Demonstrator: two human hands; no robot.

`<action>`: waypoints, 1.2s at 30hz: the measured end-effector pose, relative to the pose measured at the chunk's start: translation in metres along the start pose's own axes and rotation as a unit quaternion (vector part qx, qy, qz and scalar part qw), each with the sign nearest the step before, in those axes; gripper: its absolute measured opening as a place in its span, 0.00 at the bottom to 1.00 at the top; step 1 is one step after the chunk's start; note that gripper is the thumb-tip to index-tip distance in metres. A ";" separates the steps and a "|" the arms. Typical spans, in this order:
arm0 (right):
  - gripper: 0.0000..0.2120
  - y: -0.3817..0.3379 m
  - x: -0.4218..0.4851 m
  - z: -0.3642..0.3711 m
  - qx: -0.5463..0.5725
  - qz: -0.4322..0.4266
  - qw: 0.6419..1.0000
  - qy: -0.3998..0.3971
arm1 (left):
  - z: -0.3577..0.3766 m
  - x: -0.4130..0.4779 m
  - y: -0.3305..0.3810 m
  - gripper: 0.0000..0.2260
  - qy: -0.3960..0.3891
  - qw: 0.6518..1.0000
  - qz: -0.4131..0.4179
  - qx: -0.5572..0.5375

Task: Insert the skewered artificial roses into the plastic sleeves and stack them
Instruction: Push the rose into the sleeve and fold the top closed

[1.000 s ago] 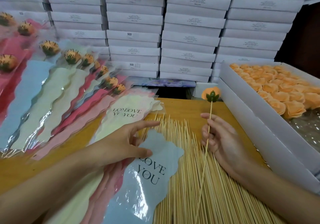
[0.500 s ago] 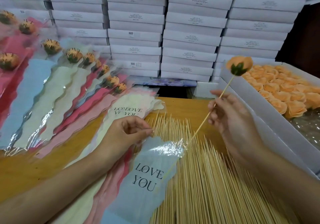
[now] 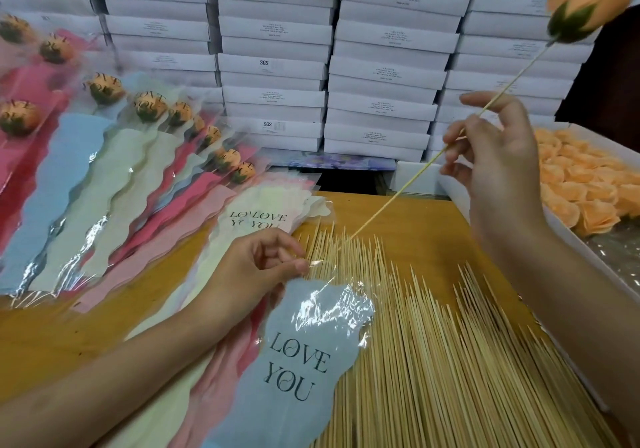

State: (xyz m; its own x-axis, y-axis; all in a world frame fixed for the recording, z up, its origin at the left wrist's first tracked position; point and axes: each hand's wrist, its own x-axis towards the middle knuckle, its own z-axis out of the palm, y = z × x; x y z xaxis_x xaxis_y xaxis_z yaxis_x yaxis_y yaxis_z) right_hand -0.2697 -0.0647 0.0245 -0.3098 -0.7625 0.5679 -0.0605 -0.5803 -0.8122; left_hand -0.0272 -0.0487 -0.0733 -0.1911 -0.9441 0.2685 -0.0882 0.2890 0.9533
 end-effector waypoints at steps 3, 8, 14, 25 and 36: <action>0.11 0.007 0.000 0.001 0.009 0.036 0.999 -0.007 | 0.001 0.000 -0.001 0.05 0.005 1.000 0.002 0.001; 0.11 0.014 0.001 0.002 0.040 0.091 0.995 0.009 | 0.002 0.000 -0.001 0.03 0.012 1.000 0.011 0.015; 0.12 0.016 0.002 0.000 0.061 0.105 0.992 0.032 | 0.001 0.001 -0.004 0.03 0.017 1.000 0.019 0.018; 0.11 0.028 -0.004 0.008 0.064 0.181 0.981 -0.007 | 0.001 0.001 -0.005 0.05 0.019 0.999 0.032 -0.011; 0.09 0.065 -0.034 0.025 0.039 0.304 0.943 -0.126 | 0.001 -0.001 0.000 0.09 0.025 0.999 0.031 -0.006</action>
State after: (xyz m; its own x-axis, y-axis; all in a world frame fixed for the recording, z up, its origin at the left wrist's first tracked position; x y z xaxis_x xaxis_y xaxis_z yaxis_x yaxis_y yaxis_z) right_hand -0.2393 -0.0831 -0.0444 -0.0276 -0.9994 0.0225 0.1291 -0.0259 -0.9913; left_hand -0.0278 -0.0477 -0.0739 -0.1474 -0.9312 0.3334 -0.0658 0.3456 0.9361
